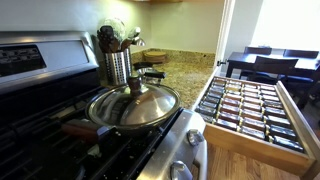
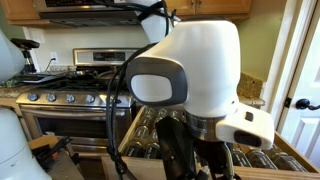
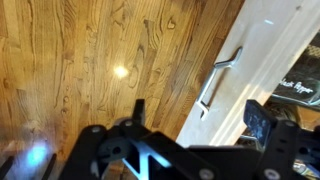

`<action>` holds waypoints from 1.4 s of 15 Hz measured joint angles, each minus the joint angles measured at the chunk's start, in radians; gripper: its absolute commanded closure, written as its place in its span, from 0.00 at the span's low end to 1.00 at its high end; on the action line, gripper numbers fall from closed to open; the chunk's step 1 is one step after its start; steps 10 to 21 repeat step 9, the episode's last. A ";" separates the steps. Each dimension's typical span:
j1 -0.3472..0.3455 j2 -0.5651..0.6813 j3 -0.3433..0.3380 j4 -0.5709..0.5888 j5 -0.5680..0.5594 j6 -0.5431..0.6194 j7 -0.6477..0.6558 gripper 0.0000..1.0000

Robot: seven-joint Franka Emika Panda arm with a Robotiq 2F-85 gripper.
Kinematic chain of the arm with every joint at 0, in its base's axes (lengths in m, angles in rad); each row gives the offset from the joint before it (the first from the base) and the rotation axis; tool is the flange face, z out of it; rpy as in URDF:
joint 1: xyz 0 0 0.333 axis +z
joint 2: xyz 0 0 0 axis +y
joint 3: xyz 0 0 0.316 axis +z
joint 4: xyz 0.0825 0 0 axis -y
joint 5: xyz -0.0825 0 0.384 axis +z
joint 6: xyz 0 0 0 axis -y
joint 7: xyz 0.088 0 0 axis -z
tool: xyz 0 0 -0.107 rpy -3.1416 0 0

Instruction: Open the topmost drawer fully

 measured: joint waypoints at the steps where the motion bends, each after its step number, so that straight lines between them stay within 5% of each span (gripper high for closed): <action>1: 0.001 -0.023 0.005 -0.006 0.000 -0.019 -0.002 0.00; 8: 0.001 -0.123 0.027 -0.033 0.001 -0.104 -0.007 0.00; 21: 0.001 -0.126 0.027 -0.035 0.001 -0.104 -0.007 0.00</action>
